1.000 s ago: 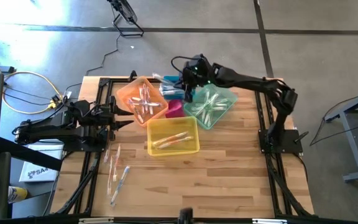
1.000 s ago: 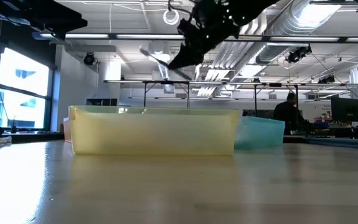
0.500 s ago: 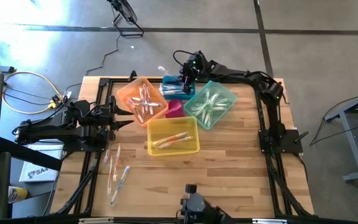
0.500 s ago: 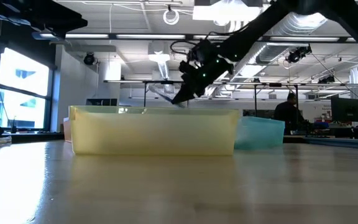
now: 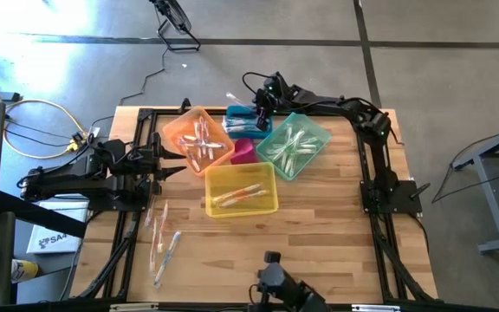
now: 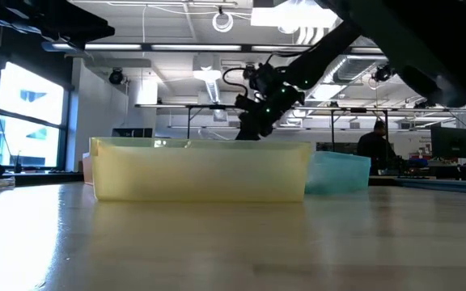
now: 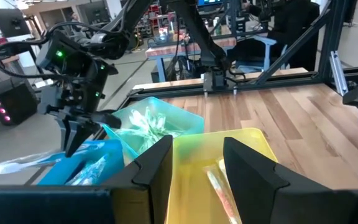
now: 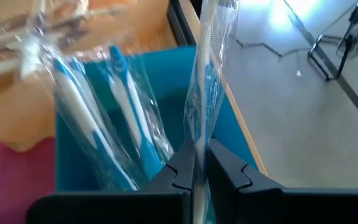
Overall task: Pick & Place Toothbrushes
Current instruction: Put the blue toothbrush into the blue bin
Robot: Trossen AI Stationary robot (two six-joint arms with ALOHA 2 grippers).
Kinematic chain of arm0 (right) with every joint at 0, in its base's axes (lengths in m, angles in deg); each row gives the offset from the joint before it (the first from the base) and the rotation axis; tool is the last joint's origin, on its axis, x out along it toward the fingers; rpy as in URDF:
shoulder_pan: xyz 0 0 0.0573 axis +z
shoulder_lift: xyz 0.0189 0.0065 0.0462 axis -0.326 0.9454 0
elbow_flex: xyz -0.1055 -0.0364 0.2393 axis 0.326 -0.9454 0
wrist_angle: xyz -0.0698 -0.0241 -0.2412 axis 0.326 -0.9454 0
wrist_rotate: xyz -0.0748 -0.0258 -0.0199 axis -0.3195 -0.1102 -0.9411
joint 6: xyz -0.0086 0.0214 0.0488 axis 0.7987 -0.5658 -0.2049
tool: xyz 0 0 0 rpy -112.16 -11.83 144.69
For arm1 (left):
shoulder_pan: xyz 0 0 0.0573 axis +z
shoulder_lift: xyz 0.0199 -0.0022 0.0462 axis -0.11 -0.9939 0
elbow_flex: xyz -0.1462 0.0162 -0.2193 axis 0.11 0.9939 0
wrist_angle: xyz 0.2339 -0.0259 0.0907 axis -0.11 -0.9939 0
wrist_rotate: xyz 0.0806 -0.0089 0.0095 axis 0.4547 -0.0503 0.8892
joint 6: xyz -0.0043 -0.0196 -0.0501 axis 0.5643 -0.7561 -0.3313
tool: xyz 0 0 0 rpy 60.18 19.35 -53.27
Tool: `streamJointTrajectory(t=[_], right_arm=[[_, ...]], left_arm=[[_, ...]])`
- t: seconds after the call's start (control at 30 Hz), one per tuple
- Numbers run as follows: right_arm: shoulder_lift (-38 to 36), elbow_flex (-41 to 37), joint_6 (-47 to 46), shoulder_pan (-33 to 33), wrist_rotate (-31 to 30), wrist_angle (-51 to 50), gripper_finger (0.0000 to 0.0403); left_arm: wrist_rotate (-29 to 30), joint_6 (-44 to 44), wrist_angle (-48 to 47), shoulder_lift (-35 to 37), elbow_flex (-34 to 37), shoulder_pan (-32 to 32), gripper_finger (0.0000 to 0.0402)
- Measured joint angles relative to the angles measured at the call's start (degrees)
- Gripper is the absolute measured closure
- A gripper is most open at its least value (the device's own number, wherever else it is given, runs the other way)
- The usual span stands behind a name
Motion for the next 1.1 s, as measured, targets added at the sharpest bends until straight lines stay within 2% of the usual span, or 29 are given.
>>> streamJointTrajectory(t=[0.43, 0.83, 0.97, 1.1], right_arm=[[0.0, 0.0, 0.1, 0.0, -1.1, -3.9, 0.0384], [0.0, 0.0, -0.2, 0.7, -2.9, -3.5, 0.0273], [0.0, 0.0, -0.1, 1.0, -3.6, -3.5, 0.0254], [-0.2, 0.0, -0.6, 1.6, -5.2, -3.6, 0.0253]], left_arm=[[0.0, -0.5, 0.0, 0.0, 0.0, 0.0, 0.0263], [0.0, -0.5, 0.0, 0.0, 0.0, 0.0, 0.0263], [0.1, -0.6, 0.0, 0.0, 0.0, 0.0, 0.0263], [0.1, -1.0, 0.0, 0.0, 0.0, 0.0, 0.0263]])
